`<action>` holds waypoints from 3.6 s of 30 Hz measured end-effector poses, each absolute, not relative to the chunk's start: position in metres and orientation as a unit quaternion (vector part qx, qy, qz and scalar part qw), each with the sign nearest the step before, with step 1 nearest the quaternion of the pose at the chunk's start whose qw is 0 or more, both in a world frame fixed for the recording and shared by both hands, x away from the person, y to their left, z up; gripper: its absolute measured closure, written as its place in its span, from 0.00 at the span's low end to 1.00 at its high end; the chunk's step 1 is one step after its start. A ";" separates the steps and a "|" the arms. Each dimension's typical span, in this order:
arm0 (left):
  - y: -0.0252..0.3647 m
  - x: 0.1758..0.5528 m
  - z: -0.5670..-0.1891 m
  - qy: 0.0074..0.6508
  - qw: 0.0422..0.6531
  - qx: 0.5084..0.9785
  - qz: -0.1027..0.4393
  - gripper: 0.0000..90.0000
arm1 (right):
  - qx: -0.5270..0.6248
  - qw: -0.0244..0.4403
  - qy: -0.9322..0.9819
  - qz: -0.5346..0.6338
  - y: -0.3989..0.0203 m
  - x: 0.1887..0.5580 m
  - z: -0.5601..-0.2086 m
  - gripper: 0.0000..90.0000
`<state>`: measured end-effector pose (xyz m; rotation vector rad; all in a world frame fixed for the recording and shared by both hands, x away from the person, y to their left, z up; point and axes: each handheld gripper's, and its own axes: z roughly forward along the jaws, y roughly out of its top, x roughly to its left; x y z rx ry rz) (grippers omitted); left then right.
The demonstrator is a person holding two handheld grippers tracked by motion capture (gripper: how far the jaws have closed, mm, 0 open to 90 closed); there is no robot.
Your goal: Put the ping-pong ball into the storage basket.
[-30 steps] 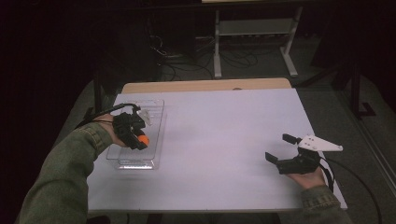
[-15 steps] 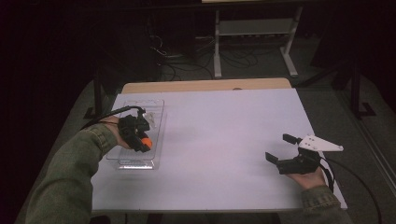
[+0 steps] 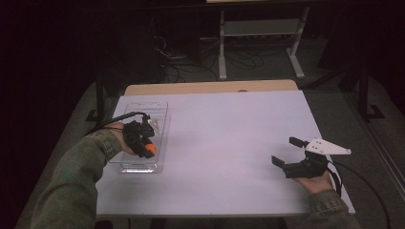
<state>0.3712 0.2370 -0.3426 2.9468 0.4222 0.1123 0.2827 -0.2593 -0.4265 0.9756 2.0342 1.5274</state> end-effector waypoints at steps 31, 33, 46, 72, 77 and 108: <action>0.238 0.376 -0.367 0.148 0.076 0.986 0.023 0.56 | 0.348 0.211 0.733 0.546 -0.259 0.281 -0.426 0.00; 0.240 0.377 -0.369 0.150 0.076 0.986 0.022 0.56 | 0.348 0.211 0.733 0.545 -0.259 0.281 -0.426 0.00; 0.240 0.381 -0.378 0.155 0.081 0.984 0.020 0.56 | 0.349 0.211 0.734 0.543 -0.259 0.281 -0.427 0.00; 0.237 0.382 -0.378 0.166 0.078 0.983 0.023 0.46 | 0.350 0.210 0.733 0.544 -0.260 0.281 -0.427 0.00; 0.239 0.382 -0.375 0.174 0.084 0.981 0.026 0.42 | 0.349 0.209 0.735 0.543 -0.259 0.281 -0.427 0.00; 0.252 0.376 -0.351 0.205 0.121 0.970 0.050 0.00 | 0.346 0.205 0.739 0.540 -0.257 0.280 -0.427 0.00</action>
